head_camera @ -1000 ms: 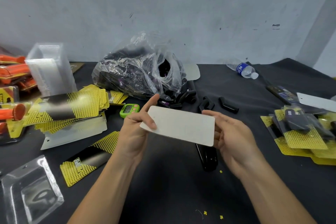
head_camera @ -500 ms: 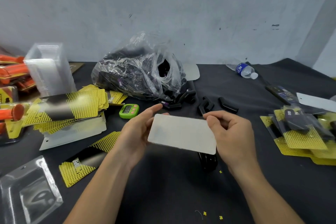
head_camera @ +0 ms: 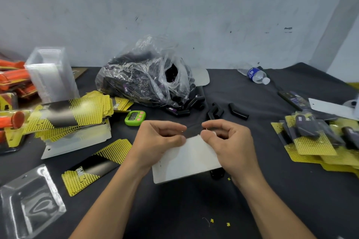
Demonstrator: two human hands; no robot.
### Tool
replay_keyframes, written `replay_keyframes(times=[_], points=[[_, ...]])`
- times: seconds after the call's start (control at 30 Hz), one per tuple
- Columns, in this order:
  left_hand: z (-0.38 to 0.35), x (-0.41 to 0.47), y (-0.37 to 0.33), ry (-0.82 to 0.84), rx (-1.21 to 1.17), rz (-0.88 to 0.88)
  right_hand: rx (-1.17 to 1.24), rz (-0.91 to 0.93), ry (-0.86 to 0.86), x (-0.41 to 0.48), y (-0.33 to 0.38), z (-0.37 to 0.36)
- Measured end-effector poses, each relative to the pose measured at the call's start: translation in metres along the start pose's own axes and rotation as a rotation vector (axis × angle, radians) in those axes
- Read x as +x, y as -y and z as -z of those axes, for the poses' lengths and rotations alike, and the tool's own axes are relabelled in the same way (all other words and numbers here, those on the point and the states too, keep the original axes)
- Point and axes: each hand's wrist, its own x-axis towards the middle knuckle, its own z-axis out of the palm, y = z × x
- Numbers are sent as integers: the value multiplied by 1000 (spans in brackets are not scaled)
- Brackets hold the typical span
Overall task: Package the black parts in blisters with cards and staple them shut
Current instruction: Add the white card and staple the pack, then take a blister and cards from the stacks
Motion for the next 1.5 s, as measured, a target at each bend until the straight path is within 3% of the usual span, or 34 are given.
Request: replay_keyframes(times=[0.17, 0.23, 0.3, 0.37, 0.43, 0.47, 0.53, 0.6, 0.7, 0.8, 0.93, 1.0, 1.07, 1.13, 1.2, 1.3, 1.4, 1.5], points=[[-22, 3, -19, -289, -363, 44, 682, -284, 281, -5, 18, 12], [-43, 5, -26, -308, -442, 112, 717, -303, 326, -13, 21, 15], [-70, 5, -34, -243, -420, 166, 683, -302, 208, -18, 21, 21], [-97, 1, -37, -196, -104, 96, 663, -330, -16, -20, 23, 35], [-124, -10, -46, -179, 417, -141, 518, -327, -214, -20, 24, 58], [-139, -17, -49, -104, 527, -271, 426, -308, -287, -19, 25, 72], [-171, -28, -54, 182, 460, -365, 366, -268, -345, -20, 23, 100], [-199, -36, -56, 399, 300, -296, 391, -278, -305, -23, 20, 129], [-227, -27, -57, 363, 85, -132, 308, -213, -247, -30, 15, 165], [-258, -26, -55, 484, -215, 103, 147, -219, -305, -32, 8, 188], [-293, -26, -47, 561, -178, 173, -83, -263, -454, -14, 4, 212], [-301, -20, -46, 543, -110, 137, -275, -233, -511, 2, 2, 224], [-302, -11, -45, 356, -37, 76, -496, -190, -496, 21, -6, 234], [-299, -5, -41, 225, 139, 41, -736, -208, -361, 35, -19, 239], [-298, 4, -31, 291, 287, 33, -917, -259, -212, 40, -34, 236], [-298, 7, -20, 405, 336, 86, -931, -224, -246, 34, -48, 227], [-289, 9, -18, 350, 218, 71, -961, -81, -325, 21, -46, 212], [-272, 14, -16, 338, 259, 79, -886, -20, -273, 3, -38, 189]])
